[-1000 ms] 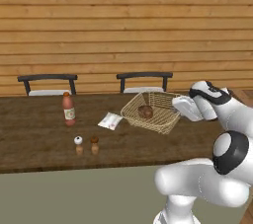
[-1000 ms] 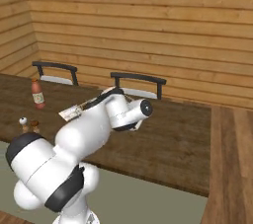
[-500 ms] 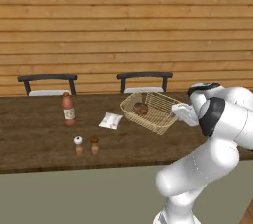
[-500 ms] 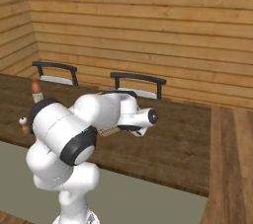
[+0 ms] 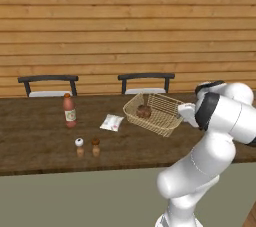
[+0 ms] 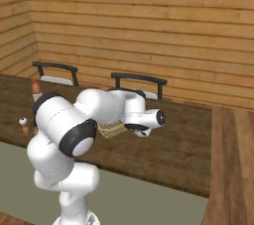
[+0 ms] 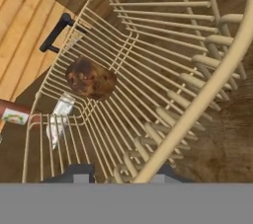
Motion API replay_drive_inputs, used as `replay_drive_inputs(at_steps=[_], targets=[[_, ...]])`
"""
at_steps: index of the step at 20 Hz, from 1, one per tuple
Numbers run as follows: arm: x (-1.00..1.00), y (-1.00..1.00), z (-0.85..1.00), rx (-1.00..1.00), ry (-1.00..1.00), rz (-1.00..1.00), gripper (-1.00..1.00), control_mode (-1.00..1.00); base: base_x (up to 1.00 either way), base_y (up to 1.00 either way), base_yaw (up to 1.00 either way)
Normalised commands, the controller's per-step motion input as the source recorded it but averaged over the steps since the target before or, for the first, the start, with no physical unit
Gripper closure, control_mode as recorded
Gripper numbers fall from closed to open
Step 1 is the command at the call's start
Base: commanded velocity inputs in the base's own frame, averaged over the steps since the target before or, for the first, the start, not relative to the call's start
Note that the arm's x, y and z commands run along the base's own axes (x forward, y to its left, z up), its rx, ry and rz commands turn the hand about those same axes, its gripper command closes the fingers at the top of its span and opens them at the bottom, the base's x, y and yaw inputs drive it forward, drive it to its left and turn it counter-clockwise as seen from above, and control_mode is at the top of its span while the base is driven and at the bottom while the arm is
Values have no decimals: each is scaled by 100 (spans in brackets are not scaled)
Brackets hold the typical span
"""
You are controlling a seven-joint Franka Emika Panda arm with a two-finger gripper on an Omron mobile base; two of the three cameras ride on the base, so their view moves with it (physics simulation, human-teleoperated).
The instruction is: Open the cabinet, pick up the bread from the cabinet and place it in the basket. Then move the basket to the dining counter.
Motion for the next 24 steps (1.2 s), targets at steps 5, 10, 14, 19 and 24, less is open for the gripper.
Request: replay_drive_inputs(at_steps=[5,10,14,19,24], targets=[[0,5,7,0,1,0,-100,-100,0,0,0],[-26,-2,19,-5,1,0,-100,-100,0,0,0],[-23,-3,32,-7,4,-2,-100,-100,0,0,0],[-75,-5,79,-9,6,-4,-100,-100,0,0,0],[-98,24,48,-32,1,-8,-100,-100,0,0,0]])
